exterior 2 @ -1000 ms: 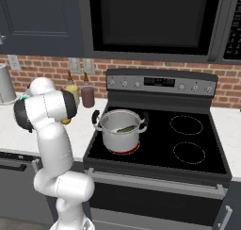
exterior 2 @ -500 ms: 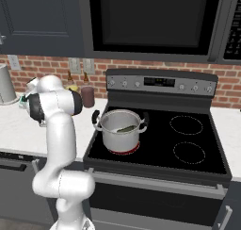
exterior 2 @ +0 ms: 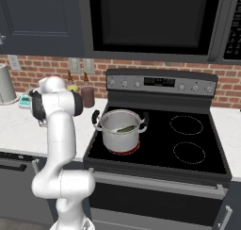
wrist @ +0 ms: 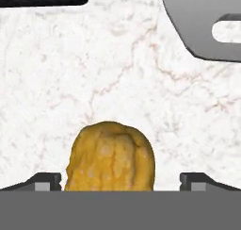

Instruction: Put the squash and cucumber in the pot. Retrieve the spatula and lightly stir the vegetables in the pot.

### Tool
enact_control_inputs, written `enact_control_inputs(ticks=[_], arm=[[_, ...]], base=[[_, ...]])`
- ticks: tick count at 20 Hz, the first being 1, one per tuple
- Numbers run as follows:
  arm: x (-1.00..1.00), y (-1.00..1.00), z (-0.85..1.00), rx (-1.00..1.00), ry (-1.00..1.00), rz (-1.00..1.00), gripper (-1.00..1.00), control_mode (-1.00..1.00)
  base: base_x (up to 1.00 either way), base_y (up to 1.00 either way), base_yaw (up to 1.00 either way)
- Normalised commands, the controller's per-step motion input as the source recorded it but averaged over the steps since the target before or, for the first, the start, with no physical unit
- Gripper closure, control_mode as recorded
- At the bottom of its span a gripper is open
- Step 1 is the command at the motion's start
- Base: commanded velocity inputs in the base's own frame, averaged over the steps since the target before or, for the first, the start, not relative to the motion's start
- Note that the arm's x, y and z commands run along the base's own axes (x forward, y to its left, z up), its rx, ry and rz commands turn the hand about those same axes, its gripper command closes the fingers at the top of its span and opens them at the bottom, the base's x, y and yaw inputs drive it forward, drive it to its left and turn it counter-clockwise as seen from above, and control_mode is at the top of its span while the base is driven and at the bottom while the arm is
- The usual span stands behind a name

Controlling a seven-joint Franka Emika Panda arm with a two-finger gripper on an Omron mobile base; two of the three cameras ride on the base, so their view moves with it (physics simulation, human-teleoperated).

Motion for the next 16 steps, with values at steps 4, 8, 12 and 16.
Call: enact_control_inputs(ticks=[4, 8, 12, 16], arm=[[0.18, -0.14, -0.39, 0.0, 0.02, 0.03, -1.0, -1.0], [0.0, 0.0, -0.41, 0.02, -0.02, 0.08, -1.0, -1.0], [0.0, -0.16, -0.29, 0.08, 0.0, 0.04, -1.0, -1.0], [-0.15, -0.36, -0.22, 0.11, 0.0, 0.01, -1.0, -1.0]], base=[[0.0, 0.0, 0.0], [0.0, 0.0, 0.0], [0.0, 0.0, 0.0], [0.0, 0.0, 0.0]])
